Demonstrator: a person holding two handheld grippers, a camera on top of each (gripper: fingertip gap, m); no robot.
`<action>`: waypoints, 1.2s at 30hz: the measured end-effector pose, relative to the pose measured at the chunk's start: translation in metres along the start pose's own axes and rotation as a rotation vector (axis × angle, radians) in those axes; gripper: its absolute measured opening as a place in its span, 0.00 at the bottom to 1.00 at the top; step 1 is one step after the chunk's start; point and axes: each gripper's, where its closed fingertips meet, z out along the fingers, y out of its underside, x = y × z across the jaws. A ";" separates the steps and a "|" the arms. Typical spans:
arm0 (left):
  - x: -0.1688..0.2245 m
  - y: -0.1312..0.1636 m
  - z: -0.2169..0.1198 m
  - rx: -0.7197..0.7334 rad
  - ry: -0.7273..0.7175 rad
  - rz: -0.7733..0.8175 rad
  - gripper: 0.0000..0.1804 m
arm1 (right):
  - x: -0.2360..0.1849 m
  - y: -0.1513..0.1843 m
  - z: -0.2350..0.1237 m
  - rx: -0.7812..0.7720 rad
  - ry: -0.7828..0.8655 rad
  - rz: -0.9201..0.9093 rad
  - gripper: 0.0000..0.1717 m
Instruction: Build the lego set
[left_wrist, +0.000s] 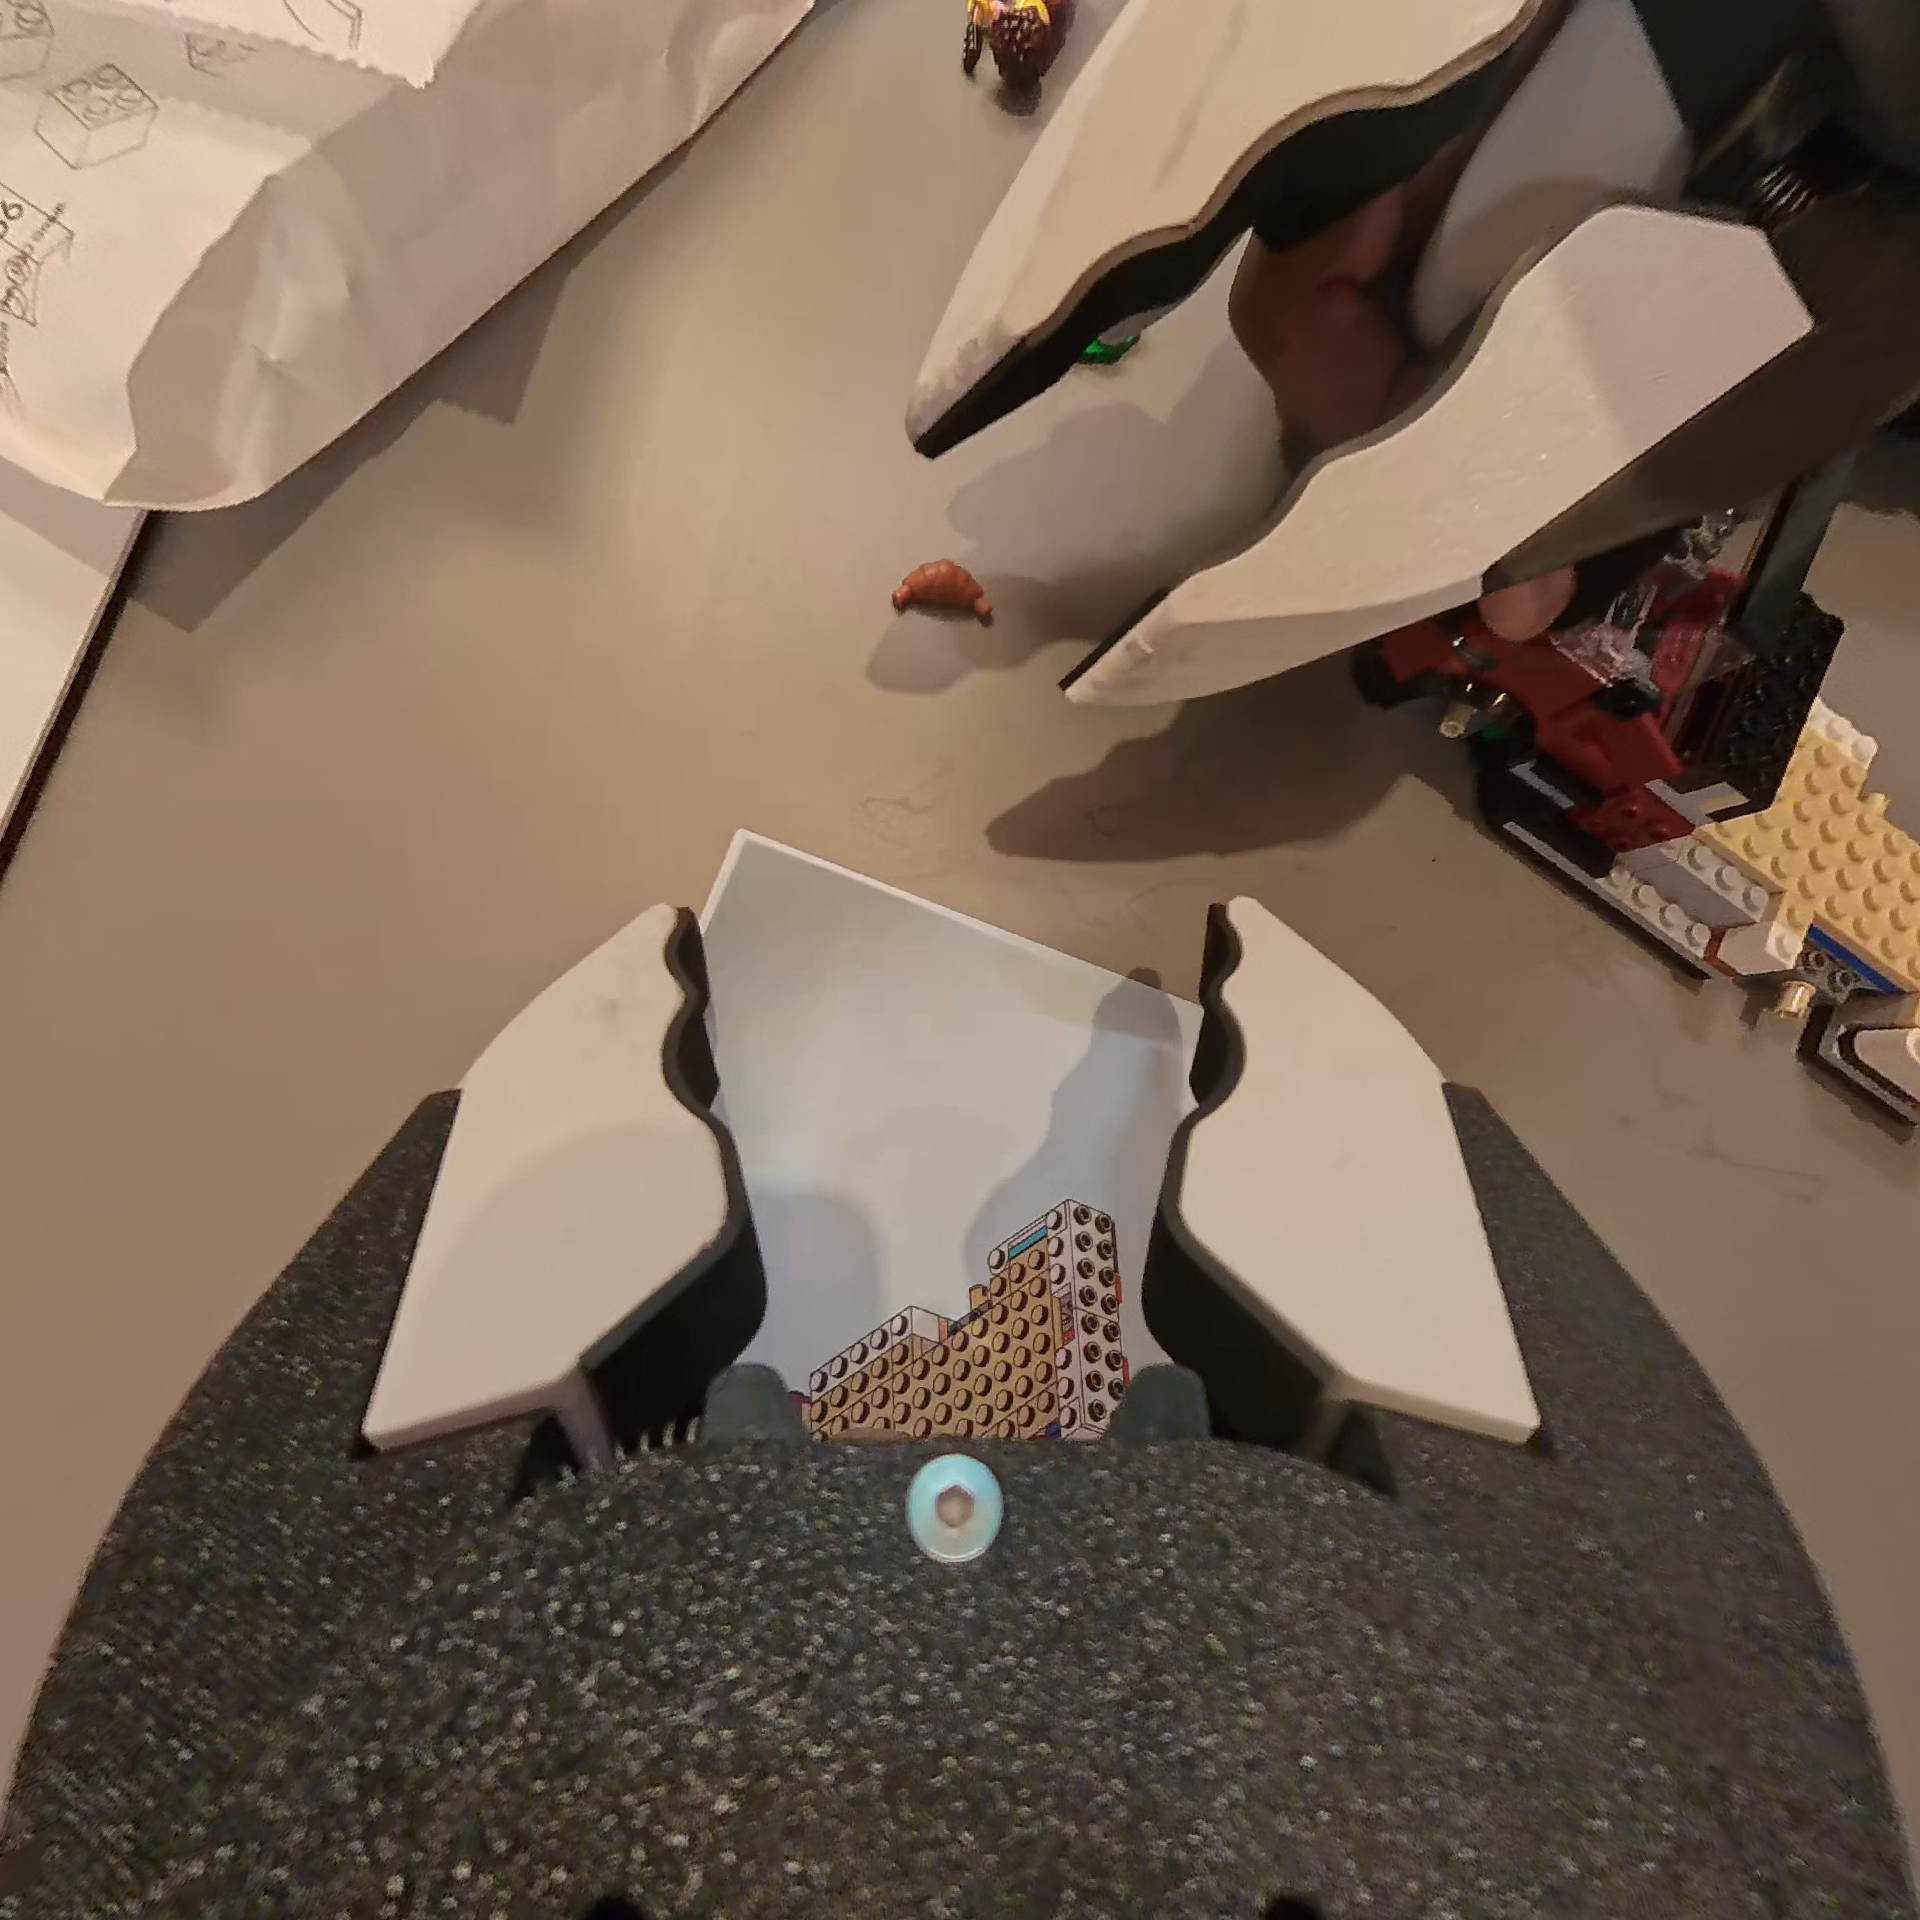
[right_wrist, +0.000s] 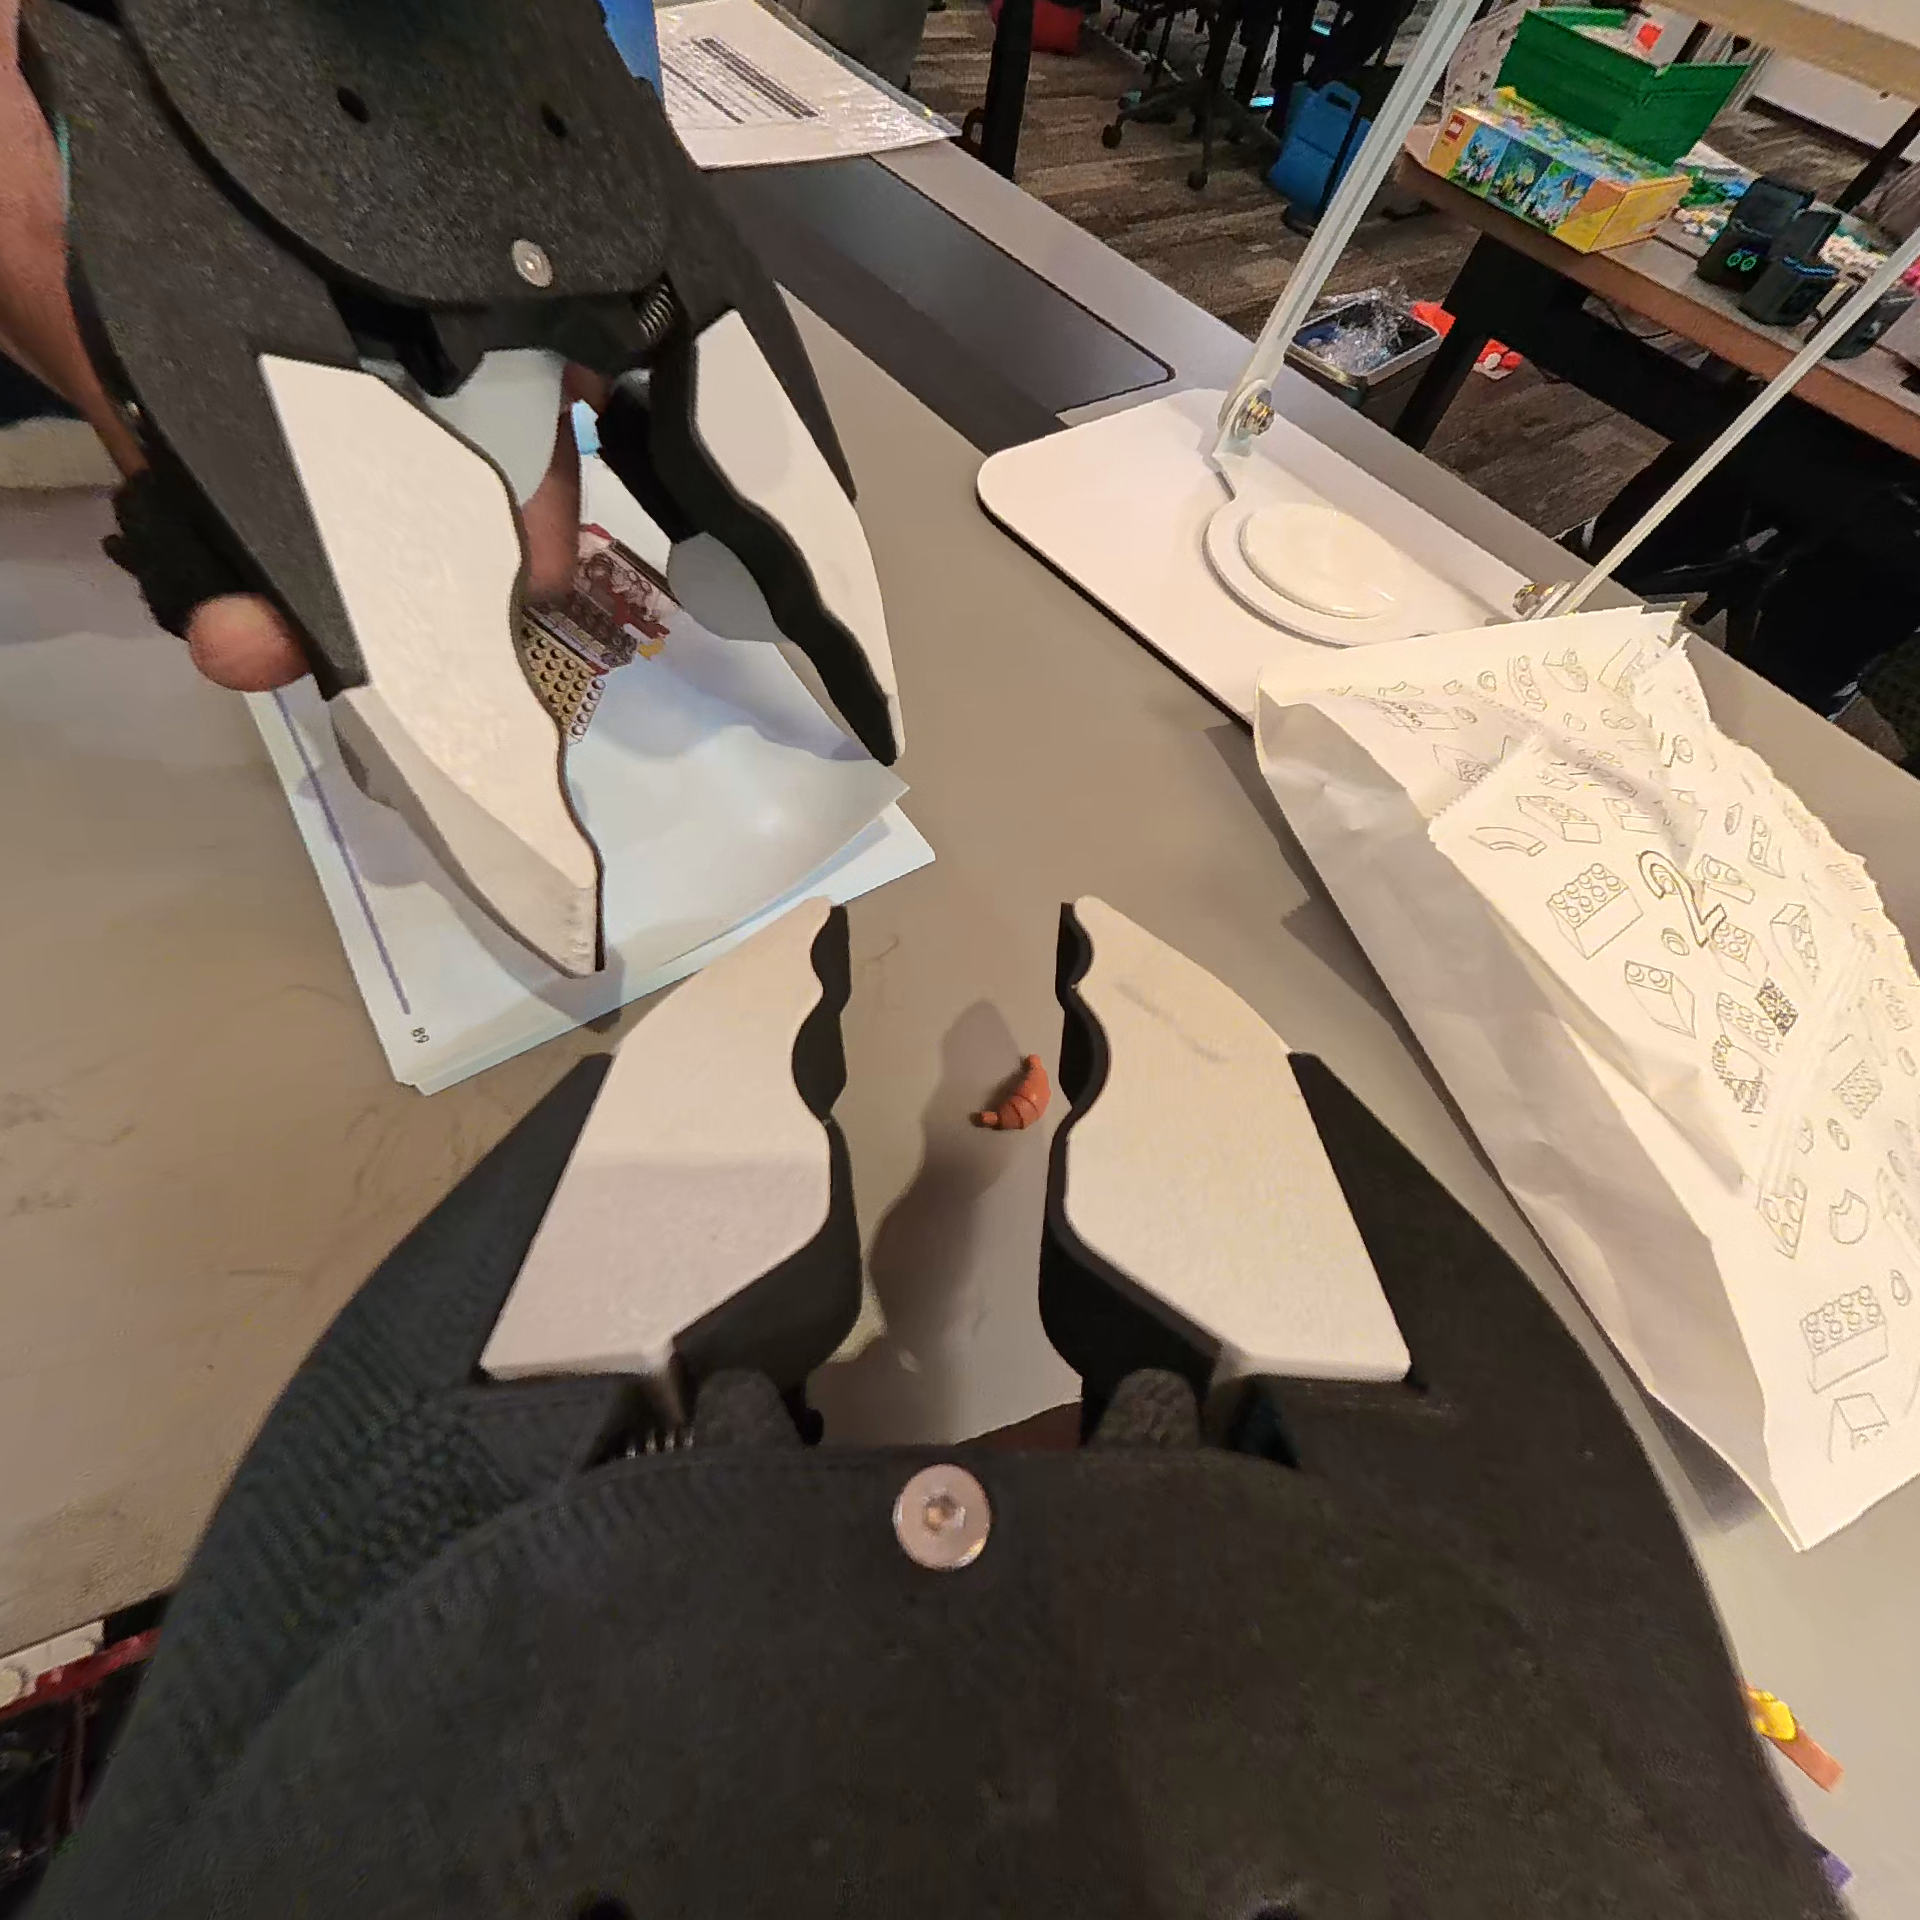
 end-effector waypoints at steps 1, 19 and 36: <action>0.000 0.001 0.000 -0.001 0.000 -0.001 0.50 | 0.000 0.000 0.000 -0.001 -0.001 -0.001 0.22; -0.001 0.004 0.006 -0.030 -0.027 0.020 0.51 | -0.002 0.002 0.001 -0.013 -0.012 -0.009 0.22; 0.032 0.024 -0.020 -0.093 -0.078 0.196 0.54 | -0.004 0.003 0.002 -0.020 -0.033 -0.004 0.22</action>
